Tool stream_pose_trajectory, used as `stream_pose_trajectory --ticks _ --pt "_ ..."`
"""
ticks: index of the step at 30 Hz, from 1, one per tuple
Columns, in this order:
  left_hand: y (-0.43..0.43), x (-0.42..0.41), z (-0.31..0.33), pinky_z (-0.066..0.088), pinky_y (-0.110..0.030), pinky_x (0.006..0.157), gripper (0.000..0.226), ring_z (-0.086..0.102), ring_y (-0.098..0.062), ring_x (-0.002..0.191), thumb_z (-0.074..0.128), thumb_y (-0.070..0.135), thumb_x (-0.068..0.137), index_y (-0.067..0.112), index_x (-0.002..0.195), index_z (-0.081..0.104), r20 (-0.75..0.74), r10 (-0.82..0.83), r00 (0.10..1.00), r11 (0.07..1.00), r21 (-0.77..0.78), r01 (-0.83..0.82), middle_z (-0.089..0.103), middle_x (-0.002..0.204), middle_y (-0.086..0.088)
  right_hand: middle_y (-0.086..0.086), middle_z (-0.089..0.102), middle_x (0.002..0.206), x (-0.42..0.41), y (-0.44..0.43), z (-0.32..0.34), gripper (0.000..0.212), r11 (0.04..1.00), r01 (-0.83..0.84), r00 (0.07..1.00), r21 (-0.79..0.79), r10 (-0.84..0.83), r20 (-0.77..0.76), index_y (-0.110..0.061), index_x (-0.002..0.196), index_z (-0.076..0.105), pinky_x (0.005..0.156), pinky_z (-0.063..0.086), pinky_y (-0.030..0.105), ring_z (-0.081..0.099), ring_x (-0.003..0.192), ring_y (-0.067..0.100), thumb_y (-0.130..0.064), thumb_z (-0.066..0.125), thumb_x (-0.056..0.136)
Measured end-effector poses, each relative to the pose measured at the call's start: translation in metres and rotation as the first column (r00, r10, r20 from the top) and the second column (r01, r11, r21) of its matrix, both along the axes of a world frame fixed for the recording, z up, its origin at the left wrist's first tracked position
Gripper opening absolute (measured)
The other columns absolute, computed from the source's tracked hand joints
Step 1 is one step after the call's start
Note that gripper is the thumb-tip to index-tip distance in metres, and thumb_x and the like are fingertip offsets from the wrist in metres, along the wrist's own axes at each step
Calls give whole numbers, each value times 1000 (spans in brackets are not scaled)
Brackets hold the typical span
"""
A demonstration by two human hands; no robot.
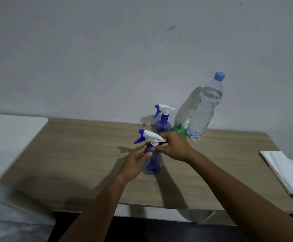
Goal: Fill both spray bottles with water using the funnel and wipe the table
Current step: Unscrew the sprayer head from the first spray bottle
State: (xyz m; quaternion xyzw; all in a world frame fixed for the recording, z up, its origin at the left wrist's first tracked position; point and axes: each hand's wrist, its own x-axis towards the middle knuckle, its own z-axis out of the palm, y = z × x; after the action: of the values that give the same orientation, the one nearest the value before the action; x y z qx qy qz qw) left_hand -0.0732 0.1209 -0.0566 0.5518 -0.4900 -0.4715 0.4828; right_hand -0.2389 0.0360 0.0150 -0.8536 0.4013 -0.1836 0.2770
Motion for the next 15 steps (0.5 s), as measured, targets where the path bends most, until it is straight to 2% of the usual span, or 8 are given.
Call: stream_pose_trajectory --ticks 2,4,7,9,12,15 --pt "-2 1 -4 44 -23 106 45 54 -7 131 57 22 100 27 143 47 5 5 1000 1000 16 -5 62 136 11 -9 64 72 4 -2 1 23 999 50 999 -9 -50 -9 -22 87 71 58 43 24 57 65 4 -40 84 78" --pt "-3 0 -5 43 -25 107 41 55 -6 129 57 22 100 34 138 51 5 18 1000 1000 20 -18 62 135 11 -5 64 69 5 -3 0 28 996 82 997 -23 -82 1 -17 84 71 55 39 26 55 61 7 -41 84 78" --pt "-4 -2 -3 44 -21 103 37 56 -2 126 58 22 100 48 125 53 14 29 999 999 35 -30 65 127 20 1 71 78 2 -3 -5 30 998 61 998 -22 -61 5 -14 95 76 62 48 33 63 70 15 -39 82 80" --pt "-3 -3 -2 45 -16 98 37 57 2 123 56 20 100 49 122 53 4 15 1000 999 30 -15 66 121 25 2 72 81 2 -2 -7 30 998 46 999 -35 -46 -2 -13 98 75 65 51 36 64 73 17 -38 81 82" --pt "-3 -3 -2 45 -15 97 39 57 5 122 55 17 101 47 124 50 -8 14 1000 999 30 -14 64 119 29 -3 67 78 2 -4 -5 27 999 12 999 -52 -14 -34 -14 94 72 58 42 27 58 68 8 -37 80 83" --pt "-4 -1 -4 43 -18 101 39 56 3 124 56 17 100 48 124 50 7 8 1000 1000 30 -8 63 119 31 -2 67 81 1 -6 -1 24 998 -39 998 -56 36 -54 -16 94 70 58 37 22 55 67 3 -35 80 84"
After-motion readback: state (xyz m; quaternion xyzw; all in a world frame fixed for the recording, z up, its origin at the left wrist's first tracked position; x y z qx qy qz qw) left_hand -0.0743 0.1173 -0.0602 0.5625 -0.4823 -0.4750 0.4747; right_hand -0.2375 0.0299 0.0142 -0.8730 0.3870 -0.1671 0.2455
